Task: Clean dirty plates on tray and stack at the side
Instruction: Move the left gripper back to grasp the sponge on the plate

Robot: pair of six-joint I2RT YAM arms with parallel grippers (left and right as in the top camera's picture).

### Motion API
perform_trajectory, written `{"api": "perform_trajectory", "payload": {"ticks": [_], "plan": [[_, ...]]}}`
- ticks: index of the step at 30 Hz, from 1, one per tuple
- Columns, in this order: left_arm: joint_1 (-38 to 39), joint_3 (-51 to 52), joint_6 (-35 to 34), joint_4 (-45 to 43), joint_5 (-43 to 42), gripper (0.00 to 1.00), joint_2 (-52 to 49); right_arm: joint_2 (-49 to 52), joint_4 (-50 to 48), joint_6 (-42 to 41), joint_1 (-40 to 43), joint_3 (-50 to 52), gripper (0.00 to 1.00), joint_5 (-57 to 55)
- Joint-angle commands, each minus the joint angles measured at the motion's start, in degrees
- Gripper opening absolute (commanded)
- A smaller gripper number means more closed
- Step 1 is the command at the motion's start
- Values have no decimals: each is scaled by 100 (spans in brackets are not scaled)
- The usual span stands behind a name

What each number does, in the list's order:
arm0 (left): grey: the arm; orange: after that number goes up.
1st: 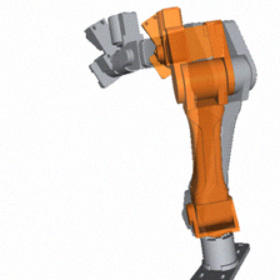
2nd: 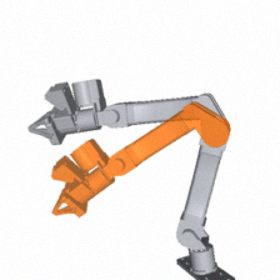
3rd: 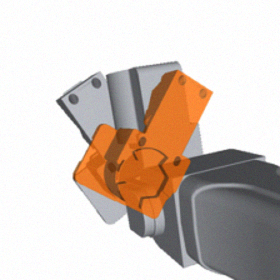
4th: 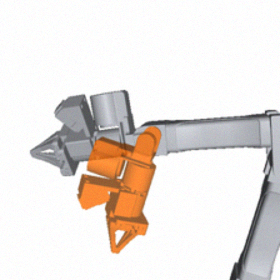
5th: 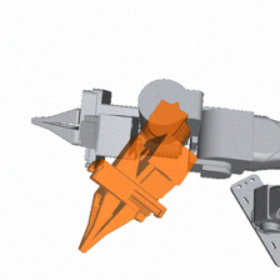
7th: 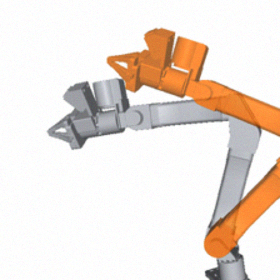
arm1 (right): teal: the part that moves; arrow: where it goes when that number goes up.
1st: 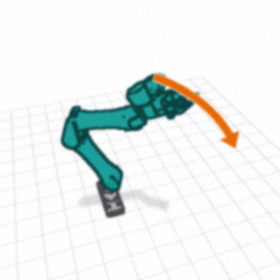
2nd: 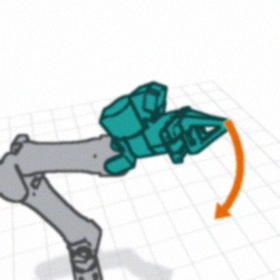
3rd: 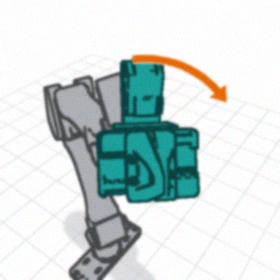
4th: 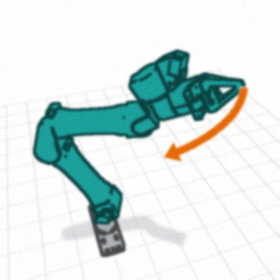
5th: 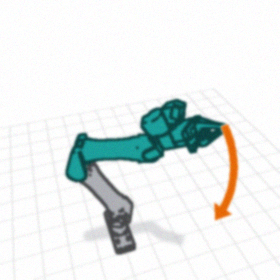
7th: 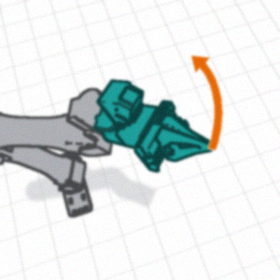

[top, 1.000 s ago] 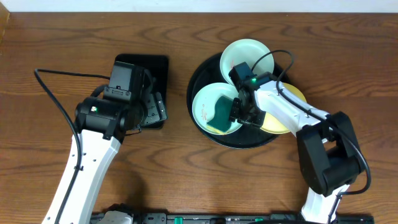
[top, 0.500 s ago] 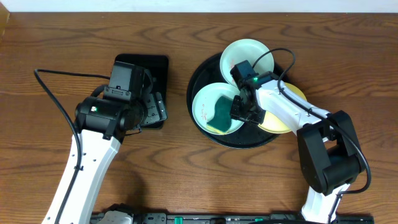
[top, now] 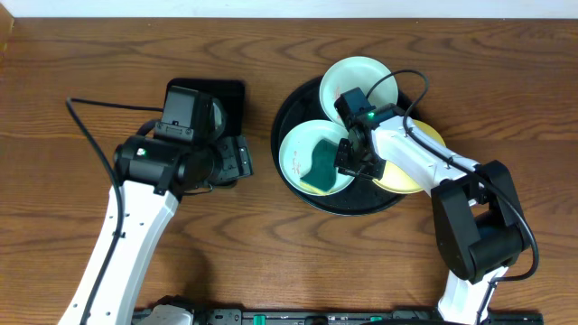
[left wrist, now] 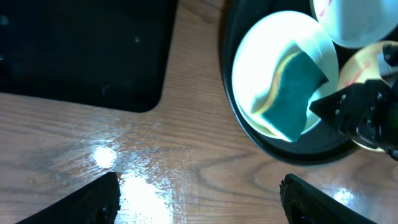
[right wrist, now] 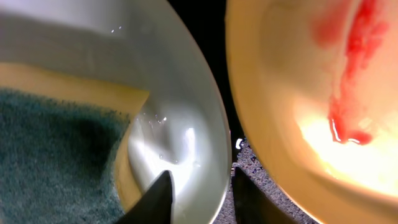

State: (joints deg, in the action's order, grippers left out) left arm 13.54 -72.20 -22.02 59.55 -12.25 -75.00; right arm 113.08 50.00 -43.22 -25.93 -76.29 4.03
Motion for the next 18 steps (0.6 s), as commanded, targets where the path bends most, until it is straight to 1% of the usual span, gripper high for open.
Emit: {"api": "perform_trajectory", "payload": {"ticks": [1,5,10,13,14,15,18], "plan": [[-11,-17,232,-50,-367,83,-170,52,-9,46,46,39,23,-98],[85,-17,728,-299,-1023,83,-457,52,-2,46,9,39,22,-98],[297,-17,901,-719,-1095,83,-898,52,-2,46,-46,39,22,-98],[433,-17,1003,-992,-1115,83,-1209,52,9,46,-66,39,13,-98],[476,-17,1003,-1067,-1115,83,-1309,52,15,48,-66,39,7,-98],[516,-17,1003,-1130,-1113,83,-1410,52,24,48,-66,39,4,-98],[616,-17,1117,-1250,-1113,83,-1672,52,37,48,-66,39,2,-101]]}}
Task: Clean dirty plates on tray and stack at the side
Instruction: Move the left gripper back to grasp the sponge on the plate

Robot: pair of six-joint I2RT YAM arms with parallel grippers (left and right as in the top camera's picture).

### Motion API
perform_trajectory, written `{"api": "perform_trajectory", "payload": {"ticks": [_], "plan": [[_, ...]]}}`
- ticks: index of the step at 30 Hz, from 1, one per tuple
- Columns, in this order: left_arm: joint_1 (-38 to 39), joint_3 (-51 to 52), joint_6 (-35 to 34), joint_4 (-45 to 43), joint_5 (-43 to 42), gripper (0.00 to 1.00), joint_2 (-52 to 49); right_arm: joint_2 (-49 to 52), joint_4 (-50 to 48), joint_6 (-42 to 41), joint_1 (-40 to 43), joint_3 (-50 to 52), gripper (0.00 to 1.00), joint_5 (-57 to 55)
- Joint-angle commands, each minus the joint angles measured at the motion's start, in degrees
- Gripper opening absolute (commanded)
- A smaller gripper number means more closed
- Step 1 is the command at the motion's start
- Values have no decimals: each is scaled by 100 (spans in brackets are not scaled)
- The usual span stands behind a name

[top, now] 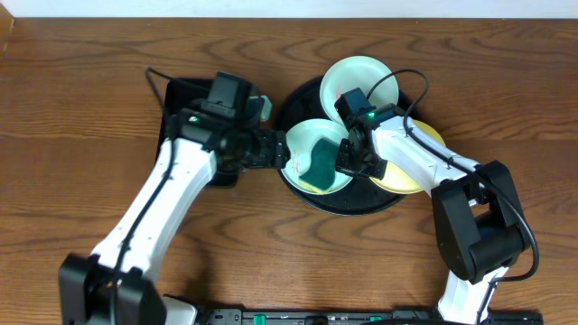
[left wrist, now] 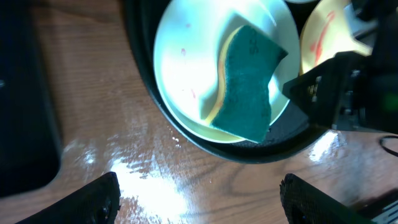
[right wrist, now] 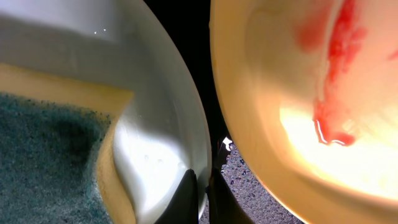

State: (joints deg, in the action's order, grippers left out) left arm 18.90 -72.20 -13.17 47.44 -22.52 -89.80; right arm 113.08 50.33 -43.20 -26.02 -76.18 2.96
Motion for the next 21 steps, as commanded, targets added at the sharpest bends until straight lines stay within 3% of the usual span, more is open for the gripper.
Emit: {"api": "perform_trajectory", "payload": {"ticks": [1,7,12,18,21], "plan": [[114,-17,273,-66,-85,83,-269,52,2,46,-57,28,2,7],[275,-17,313,-254,-87,83,-546,52,-26,59,-61,28,2,9],[538,-17,1272,-323,-509,83,-570,52,-39,199,-72,28,1,35],[656,-17,1239,-579,-485,83,-649,52,-46,214,-70,28,2,37],[575,-42,643,-745,-280,84,-835,52,-44,214,-70,28,1,35]]}}
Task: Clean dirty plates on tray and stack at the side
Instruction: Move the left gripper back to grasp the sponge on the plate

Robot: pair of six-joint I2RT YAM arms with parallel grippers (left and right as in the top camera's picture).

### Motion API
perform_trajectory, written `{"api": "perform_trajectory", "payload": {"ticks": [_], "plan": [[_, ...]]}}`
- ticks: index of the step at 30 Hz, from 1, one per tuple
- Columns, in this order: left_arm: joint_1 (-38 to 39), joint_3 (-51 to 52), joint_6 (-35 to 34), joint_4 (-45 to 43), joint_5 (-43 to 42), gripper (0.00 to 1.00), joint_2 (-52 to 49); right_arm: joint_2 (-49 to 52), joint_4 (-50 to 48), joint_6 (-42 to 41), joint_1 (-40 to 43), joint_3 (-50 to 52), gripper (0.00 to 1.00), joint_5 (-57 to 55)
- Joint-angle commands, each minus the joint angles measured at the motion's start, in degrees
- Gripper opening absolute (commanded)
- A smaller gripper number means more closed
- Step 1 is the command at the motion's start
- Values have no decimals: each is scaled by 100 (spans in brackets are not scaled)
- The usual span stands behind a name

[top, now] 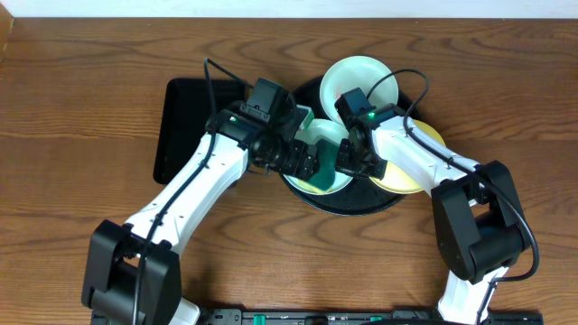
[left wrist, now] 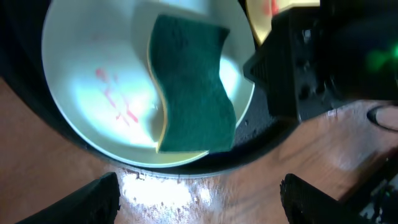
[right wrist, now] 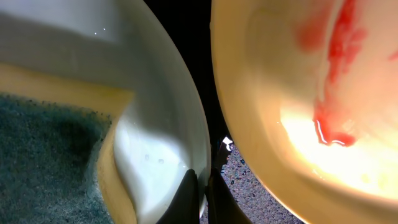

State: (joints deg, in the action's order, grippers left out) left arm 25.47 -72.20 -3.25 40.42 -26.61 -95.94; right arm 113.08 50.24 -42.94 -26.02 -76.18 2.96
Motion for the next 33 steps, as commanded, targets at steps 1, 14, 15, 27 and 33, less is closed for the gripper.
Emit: {"api": "perform_trajectory", "payload": {"ticks": [1,14,15,27,33], "plan": [[-94,-72,-616,-20,337,83,-273,52,-35,188,-70,28,1,37],[-48,-181,-999,-332,643,84,-404,52,26,260,-72,28,2,52],[-48,-179,-1001,-387,654,83,-404,52,33,278,-72,28,2,52],[225,-142,-927,-1019,562,84,-966,52,83,297,-72,28,1,57],[247,-142,-931,-1117,564,83,-1200,52,90,341,-72,28,2,295]]}}
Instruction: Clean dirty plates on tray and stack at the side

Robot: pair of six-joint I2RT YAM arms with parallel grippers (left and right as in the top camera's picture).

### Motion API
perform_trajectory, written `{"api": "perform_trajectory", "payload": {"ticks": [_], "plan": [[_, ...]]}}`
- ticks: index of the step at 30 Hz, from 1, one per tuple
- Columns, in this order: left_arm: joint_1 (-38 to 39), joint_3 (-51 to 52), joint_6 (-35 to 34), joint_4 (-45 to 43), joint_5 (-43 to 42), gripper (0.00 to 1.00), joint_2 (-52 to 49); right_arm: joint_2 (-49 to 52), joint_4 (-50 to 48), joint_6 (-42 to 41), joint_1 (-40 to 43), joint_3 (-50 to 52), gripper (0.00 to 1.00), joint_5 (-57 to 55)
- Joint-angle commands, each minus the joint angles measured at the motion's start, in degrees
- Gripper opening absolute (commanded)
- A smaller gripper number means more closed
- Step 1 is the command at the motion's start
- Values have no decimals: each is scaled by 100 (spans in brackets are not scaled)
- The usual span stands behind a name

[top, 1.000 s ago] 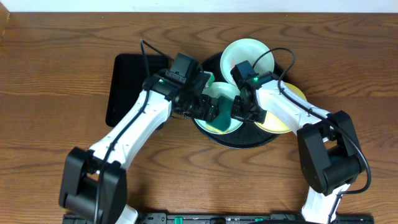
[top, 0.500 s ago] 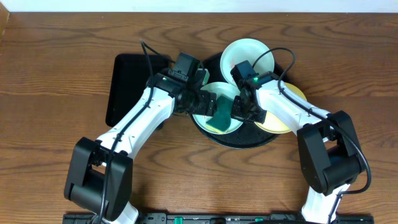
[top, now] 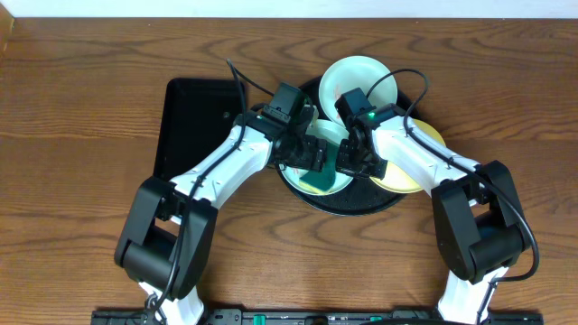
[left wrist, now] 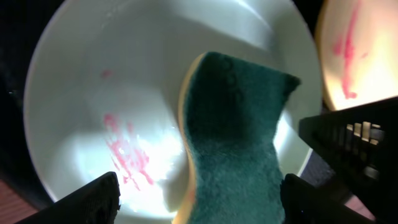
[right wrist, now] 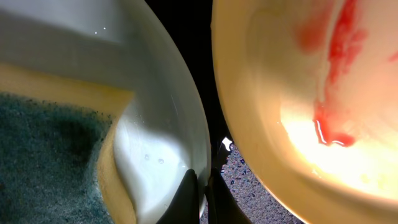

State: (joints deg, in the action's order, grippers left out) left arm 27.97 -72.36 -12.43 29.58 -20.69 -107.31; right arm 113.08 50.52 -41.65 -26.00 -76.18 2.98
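On the round black tray (top: pixel 354 201) a pale plate (left wrist: pixel 118 93) with red smears holds a green-and-yellow sponge (left wrist: pixel 239 143). My left gripper (left wrist: pixel 199 205) is open, close above the sponge, one finger on each side and nothing between them. My right gripper (right wrist: pixel 202 193) is shut on this plate's right rim (right wrist: pixel 186 124). Next to it is a yellow plate (right wrist: pixel 323 93) with a red streak. A white plate (top: pixel 361 77) sits at the tray's far side. In the overhead view the left gripper (top: pixel 312 155) covers much of the pale plate.
A black rectangular tray (top: pixel 190 117) lies on the wooden table left of the round tray. The two arms meet over the round tray, with the right arm's cable looping over the white plate.
My left gripper has moved closer over the pale plate, so the sponge and red smears now fill its view. The right gripper stays shut on the rim.
At first my left gripper was by the rectangular tray and my right gripper stood open astride the pale plate's rim. Then the right gripper was shut on the rim and the left was nearer the round tray. The left gripper was then above the sponge, now close over it.
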Motion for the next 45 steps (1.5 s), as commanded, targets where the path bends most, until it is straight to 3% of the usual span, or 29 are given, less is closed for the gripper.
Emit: {"api": "perform_trajectory", "payload": {"ticks": [1,7,28,38,45], "plan": [[-2,-127,-15,-39,-33,83,-83,52,63,214,-74,28,2,291],[4,-127,-13,-181,-588,83,-98,52,59,282,-74,28,2,291],[201,-127,-293,-656,-581,83,-494,52,-2,317,-149,28,2,289],[706,-127,-293,-699,658,82,-494,52,9,317,-149,28,2,291],[726,-127,-310,-699,723,78,-511,52,7,317,-149,28,2,291]]}}
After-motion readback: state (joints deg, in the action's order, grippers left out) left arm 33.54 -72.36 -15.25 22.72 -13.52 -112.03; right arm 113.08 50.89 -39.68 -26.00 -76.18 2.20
